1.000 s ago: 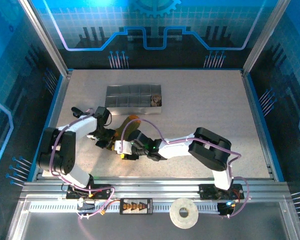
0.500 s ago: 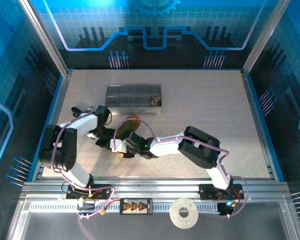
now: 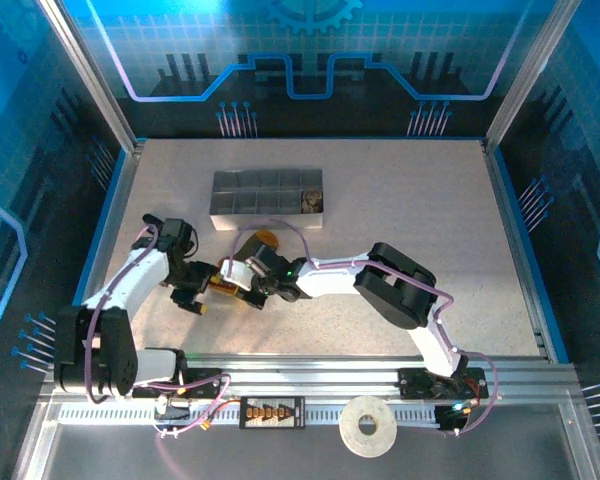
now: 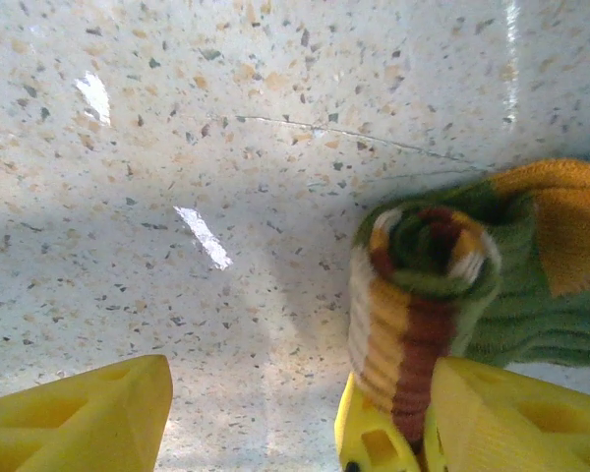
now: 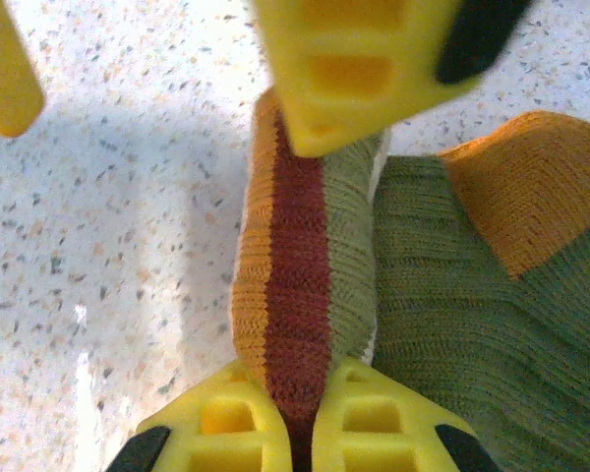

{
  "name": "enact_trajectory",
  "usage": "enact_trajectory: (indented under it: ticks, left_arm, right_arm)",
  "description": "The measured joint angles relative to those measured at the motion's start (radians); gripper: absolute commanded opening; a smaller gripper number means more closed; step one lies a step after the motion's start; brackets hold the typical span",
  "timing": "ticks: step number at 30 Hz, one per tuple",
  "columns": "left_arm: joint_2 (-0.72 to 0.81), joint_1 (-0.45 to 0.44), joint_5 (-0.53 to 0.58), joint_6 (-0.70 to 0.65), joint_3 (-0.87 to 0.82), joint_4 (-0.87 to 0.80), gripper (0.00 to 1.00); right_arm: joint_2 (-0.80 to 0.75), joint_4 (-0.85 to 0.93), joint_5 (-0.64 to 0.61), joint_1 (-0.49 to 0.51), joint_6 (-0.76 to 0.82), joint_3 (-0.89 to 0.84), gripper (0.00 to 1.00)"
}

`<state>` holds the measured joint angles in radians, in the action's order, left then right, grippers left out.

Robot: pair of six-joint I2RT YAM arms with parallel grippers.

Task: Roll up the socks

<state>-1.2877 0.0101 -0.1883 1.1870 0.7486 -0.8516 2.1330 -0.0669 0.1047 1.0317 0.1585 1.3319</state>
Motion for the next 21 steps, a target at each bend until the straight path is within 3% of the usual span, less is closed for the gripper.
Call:
enact_trajectory:
  ticks: [3, 6, 10, 21]
  left_arm:
    - [0.036, 0.000, 0.000, -0.015, 0.000, -0.001, 0.71]
    - [0.064, 0.001, -0.003, -0.024, -0.003, 0.012, 0.64]
    - [0.083, 0.001, -0.034, -0.039, -0.054, 0.087, 0.58]
    - [0.063, 0.001, -0.098, -0.047, -0.158, 0.326, 0.52]
  right_arm:
    - [0.021, 0.040, 0.056, -0.020, -0.040, 0.041, 0.00]
    - [0.039, 0.079, 0.119, -0.044, -0.081, 0.076, 0.00]
    - [0.068, 0.126, 0.220, -0.077, -0.137, 0.122, 0.00]
    - [0.167, 0.243, 0.458, -0.149, -0.286, 0.255, 0.00]
